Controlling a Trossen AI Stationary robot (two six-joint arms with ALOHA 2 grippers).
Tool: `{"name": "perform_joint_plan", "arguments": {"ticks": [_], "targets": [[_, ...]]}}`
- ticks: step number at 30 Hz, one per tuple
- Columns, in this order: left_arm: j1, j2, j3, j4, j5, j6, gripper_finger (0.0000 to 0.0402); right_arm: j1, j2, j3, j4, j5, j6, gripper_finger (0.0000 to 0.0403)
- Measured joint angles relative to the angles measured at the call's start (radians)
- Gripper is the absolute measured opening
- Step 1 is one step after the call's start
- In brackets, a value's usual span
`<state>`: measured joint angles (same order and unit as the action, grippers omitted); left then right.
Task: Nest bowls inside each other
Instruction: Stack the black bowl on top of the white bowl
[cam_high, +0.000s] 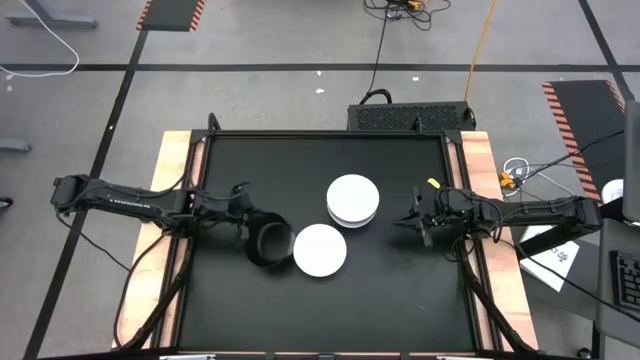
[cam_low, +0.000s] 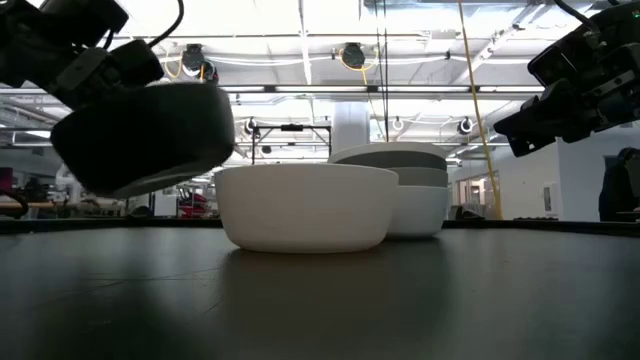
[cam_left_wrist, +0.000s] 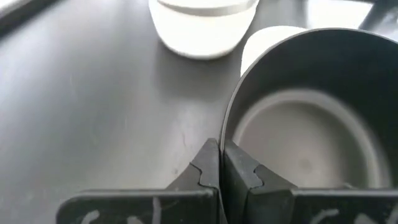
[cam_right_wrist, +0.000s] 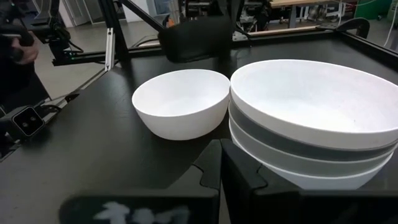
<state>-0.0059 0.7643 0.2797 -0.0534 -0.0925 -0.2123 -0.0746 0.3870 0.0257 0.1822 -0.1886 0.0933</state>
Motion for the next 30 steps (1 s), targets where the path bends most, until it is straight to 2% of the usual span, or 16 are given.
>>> {"name": "perform_joint_plan", "arguments": {"ticks": [7,9,14,23,30], "targets": [[-0.001,-0.002,-0.109,0.354,0.056,0.102,0.0002,0.000,0.000,0.000,0.000,0.000,0.000,0.0000],[-0.001,-0.002,-0.139,0.404,0.057,0.109,0.0002,0.000,0.000,0.000,0.000,0.000,0.000,0.0000],[0.000,-0.024,-0.164,0.425,0.040,0.134,0.0001,0.000,0.000,0.000,-0.003,0.000,0.008,0.0000],[-0.003,-0.177,-0.165,0.415,0.040,0.224,0.0001,0.000,0.000,0.000,-0.031,0.000,0.019,0.0000],[-0.003,-0.235,-0.165,0.405,0.036,0.257,0.0001,0.000,0.000,0.000,-0.031,0.000,0.019,0.0000]]}}
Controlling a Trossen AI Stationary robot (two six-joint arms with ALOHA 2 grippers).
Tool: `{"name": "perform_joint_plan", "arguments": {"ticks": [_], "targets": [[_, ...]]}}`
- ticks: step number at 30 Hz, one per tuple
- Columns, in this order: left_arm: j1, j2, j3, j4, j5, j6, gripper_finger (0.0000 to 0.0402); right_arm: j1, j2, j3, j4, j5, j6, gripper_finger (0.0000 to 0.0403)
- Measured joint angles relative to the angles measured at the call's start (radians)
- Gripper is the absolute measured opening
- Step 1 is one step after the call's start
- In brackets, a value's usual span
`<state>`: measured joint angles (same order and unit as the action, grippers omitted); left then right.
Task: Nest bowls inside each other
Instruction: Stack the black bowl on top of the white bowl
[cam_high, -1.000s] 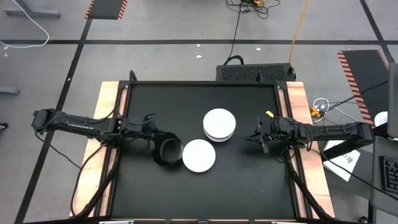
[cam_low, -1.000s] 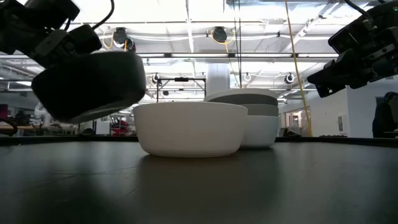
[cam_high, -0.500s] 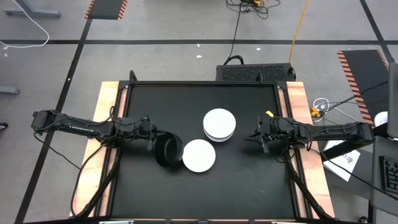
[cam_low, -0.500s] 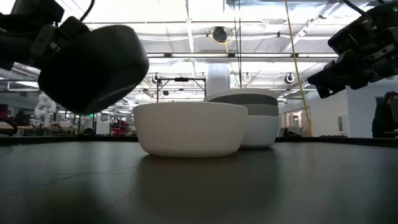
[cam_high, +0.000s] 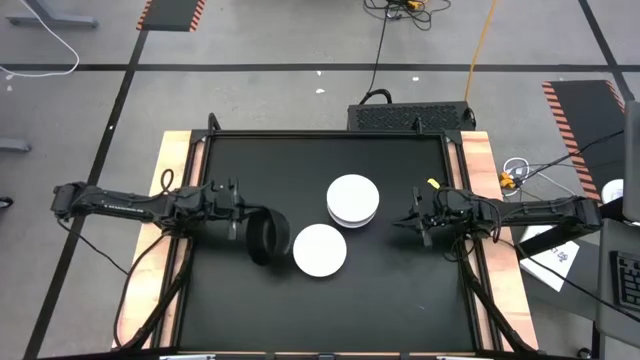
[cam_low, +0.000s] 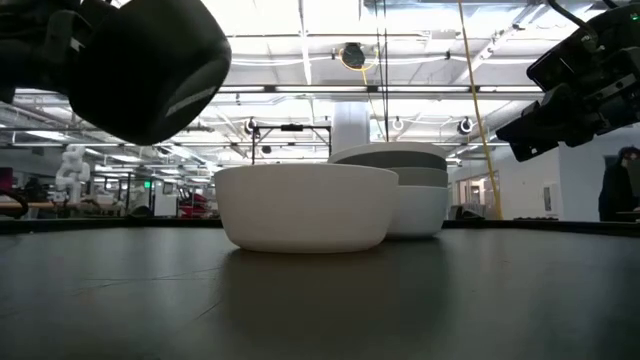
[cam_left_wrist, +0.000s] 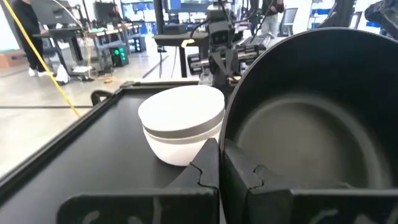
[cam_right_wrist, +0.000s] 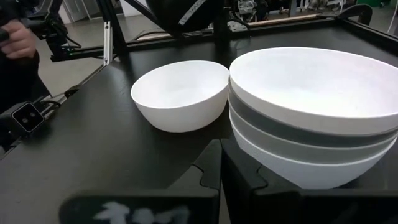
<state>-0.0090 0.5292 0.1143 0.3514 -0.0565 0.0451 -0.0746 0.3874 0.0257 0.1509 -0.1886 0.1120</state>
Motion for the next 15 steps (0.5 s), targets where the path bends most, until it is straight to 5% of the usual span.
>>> {"name": "perform_joint_plan", "arguments": {"ticks": [11,15], "targets": [[0.050,-0.013,0.000,0.057,-0.067,0.007,0.0002,0.000,0.000,0.000,0.002,0.000,0.000,0.0000],[0.118,-0.013,0.000,0.096,-0.007,-0.022,0.0001,0.000,0.000,0.000,0.003,0.000,-0.003,0.0000]]}}
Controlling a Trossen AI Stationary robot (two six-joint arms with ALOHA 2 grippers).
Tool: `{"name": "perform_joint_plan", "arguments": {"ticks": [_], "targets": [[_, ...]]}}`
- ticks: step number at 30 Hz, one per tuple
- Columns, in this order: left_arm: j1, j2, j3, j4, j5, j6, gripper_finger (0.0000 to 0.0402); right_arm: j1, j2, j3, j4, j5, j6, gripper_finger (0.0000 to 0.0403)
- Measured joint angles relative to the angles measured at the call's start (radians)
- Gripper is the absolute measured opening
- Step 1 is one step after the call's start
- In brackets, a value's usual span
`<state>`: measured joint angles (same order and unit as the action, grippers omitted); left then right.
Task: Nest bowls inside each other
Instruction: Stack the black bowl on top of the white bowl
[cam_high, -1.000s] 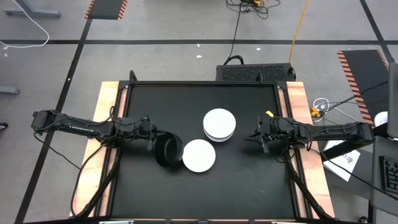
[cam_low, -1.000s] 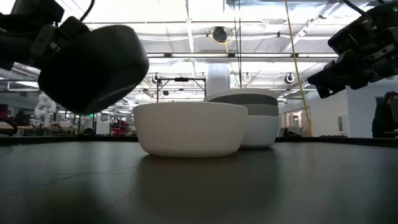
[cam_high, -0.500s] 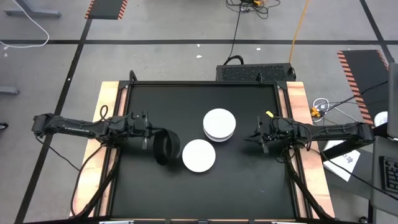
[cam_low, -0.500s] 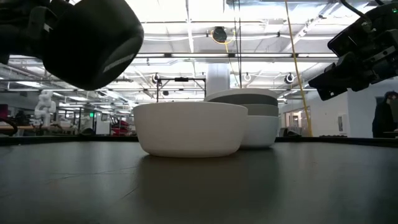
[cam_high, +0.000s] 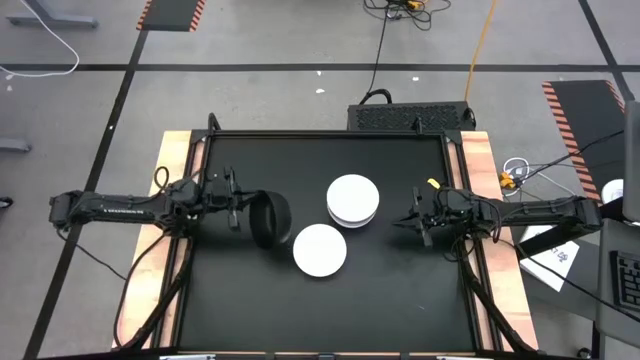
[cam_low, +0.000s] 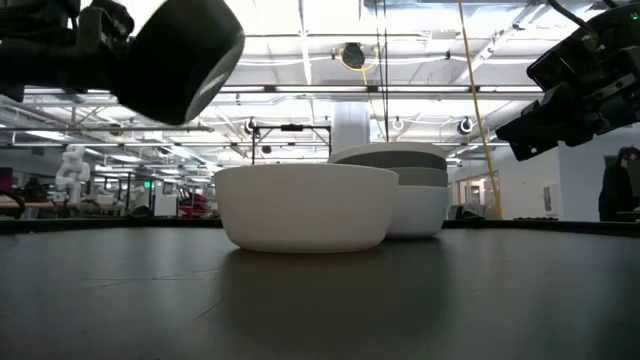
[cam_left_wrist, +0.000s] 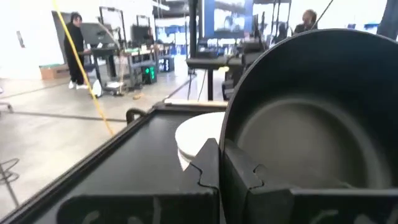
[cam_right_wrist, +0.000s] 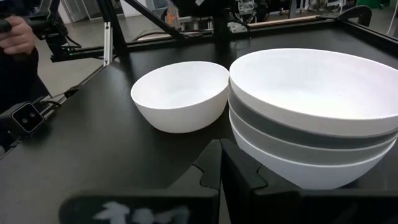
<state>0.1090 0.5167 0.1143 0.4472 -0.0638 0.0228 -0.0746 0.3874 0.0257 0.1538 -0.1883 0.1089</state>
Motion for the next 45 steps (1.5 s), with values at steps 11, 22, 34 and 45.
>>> {"name": "perform_joint_plan", "arguments": {"ticks": [11,22,34,45], "targets": [[0.189,0.097,0.104,0.045,0.227,-0.051,0.0001,0.000,0.000,0.000,0.022,0.000,-0.005,0.0000],[0.279,0.513,0.447,0.044,0.423,-0.055,0.0001,0.000,0.000,0.000,0.022,0.000,-0.015,0.0000],[0.342,0.893,0.824,-0.175,0.553,-0.051,0.0001,0.000,0.000,0.000,0.021,0.000,-0.013,0.0000],[0.336,1.097,1.075,-0.296,0.581,-0.052,0.0001,0.000,0.000,0.000,0.014,0.000,-0.016,0.0000]]}}
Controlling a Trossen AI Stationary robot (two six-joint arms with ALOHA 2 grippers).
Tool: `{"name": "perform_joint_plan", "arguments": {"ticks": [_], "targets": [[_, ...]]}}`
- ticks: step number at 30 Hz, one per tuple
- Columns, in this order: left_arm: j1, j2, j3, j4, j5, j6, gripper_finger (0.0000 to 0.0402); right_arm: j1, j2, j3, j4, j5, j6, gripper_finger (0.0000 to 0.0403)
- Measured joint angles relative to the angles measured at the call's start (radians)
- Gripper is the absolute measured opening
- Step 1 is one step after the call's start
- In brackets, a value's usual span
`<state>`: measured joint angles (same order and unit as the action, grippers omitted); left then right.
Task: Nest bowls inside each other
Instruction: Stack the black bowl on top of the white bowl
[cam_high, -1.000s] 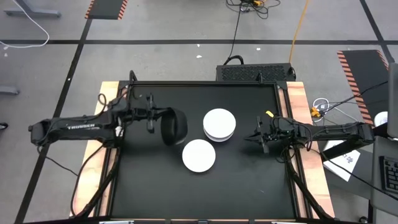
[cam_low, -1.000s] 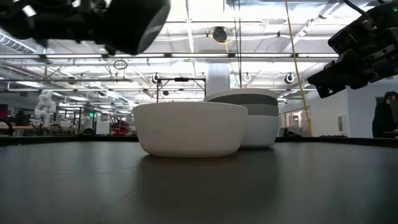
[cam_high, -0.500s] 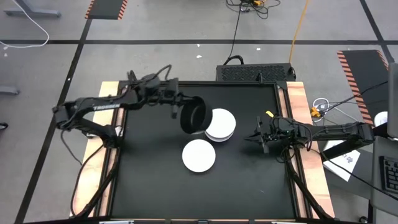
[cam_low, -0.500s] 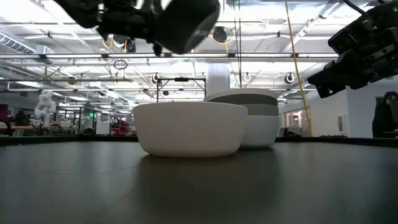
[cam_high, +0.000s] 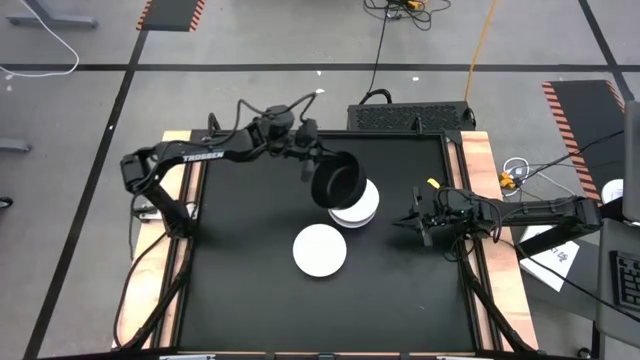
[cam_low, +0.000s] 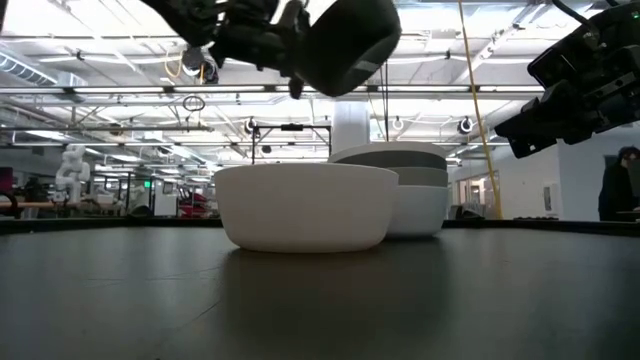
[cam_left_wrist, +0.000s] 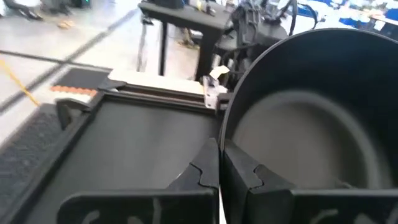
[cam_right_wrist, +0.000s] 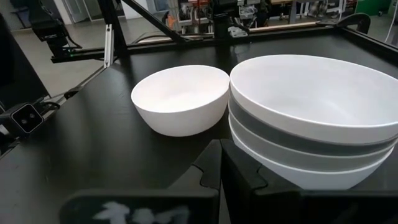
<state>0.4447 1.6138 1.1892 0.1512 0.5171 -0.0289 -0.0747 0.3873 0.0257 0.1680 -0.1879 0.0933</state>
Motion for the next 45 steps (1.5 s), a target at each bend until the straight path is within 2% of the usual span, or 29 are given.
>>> {"name": "perform_joint_plan", "arguments": {"ticks": [7,12,21,34,42,45], "targets": [[-0.007,0.120,0.156,-0.073,0.059,0.000,0.0002,0.000,0.000,0.000,0.000,0.000,0.000,0.0000],[-0.005,0.209,0.259,-0.202,0.060,0.021,0.0002,0.000,0.000,0.000,0.000,0.000,0.000,0.0000],[-0.005,0.363,0.377,-0.280,0.084,0.008,0.0001,0.000,0.000,0.000,-0.001,0.000,0.000,0.0000],[-0.008,0.392,0.393,-0.438,0.054,0.040,0.0001,0.000,0.000,-0.001,-0.004,0.000,0.002,0.0000],[-0.017,0.417,0.393,-0.471,0.007,0.058,0.0001,0.000,0.000,-0.001,0.000,0.000,0.003,0.0000],[-0.016,0.438,0.393,-0.471,-0.040,0.068,0.0001,0.000,0.000,-0.001,0.000,0.000,0.004,0.0000]]}}
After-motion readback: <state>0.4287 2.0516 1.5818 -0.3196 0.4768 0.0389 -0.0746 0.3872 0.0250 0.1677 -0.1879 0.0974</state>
